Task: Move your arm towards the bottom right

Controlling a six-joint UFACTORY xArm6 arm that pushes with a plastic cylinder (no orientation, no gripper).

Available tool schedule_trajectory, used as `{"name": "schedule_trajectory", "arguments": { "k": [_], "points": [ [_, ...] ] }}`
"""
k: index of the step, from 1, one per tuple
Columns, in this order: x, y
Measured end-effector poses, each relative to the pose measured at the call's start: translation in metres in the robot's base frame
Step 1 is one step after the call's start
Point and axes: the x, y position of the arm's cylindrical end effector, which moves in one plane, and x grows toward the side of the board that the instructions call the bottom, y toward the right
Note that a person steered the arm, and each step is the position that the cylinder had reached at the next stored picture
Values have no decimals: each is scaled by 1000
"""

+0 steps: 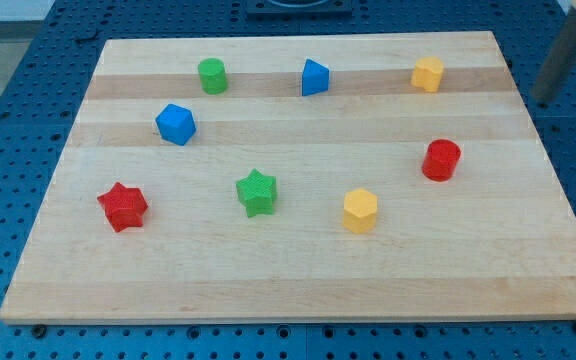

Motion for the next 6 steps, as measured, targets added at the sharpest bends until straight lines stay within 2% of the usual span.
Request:
{"name": "schedule_trajectory", "arguments": {
  "k": [2,3,4,6],
  "points": [
    [7,-11],
    [4,-44],
    [27,-50],
    [118,-25]
  ]
}}
